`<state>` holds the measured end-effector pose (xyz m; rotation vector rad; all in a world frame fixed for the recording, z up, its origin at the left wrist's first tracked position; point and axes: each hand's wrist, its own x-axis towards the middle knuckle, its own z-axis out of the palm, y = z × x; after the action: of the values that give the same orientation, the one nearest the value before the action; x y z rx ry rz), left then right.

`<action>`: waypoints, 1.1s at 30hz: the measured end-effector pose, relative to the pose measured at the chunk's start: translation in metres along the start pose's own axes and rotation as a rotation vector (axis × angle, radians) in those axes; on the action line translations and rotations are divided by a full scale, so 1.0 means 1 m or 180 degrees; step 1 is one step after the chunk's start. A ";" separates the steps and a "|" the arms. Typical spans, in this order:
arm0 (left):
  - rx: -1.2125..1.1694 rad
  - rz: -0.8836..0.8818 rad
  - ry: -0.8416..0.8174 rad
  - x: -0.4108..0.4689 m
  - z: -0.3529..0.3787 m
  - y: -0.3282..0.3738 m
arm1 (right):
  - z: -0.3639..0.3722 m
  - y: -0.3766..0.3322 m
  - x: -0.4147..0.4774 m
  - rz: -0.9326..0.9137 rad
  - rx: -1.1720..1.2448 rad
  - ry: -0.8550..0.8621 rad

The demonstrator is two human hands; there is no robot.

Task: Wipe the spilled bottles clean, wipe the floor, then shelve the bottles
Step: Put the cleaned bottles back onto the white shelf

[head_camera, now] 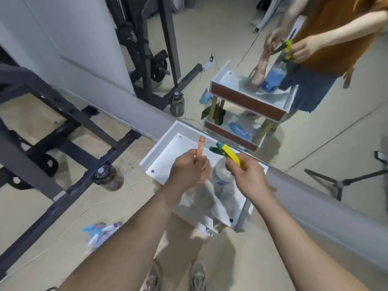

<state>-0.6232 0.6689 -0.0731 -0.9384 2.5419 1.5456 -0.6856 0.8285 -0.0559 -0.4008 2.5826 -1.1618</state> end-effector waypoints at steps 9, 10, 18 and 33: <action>0.0137 0.0039 -0.0359 0.020 0.009 -0.007 | -0.005 0.012 0.019 0.0593 -0.0757 -0.0356; 0.0054 0.0039 -0.0217 0.016 -0.002 -0.014 | -0.013 0.002 0.015 0.0525 -0.1160 -0.0299; -0.0061 -0.0927 0.1233 -0.068 -0.156 -0.153 | 0.062 -0.083 -0.024 -0.1015 -0.0563 -0.1218; -0.0136 -0.3188 0.1516 -0.170 -0.237 -0.507 | 0.455 -0.086 -0.043 -0.1486 -0.1803 -0.3314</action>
<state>-0.1635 0.3908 -0.3047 -2.2936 1.6459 1.1065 -0.4693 0.4797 -0.2740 -1.3493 1.8188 -0.1250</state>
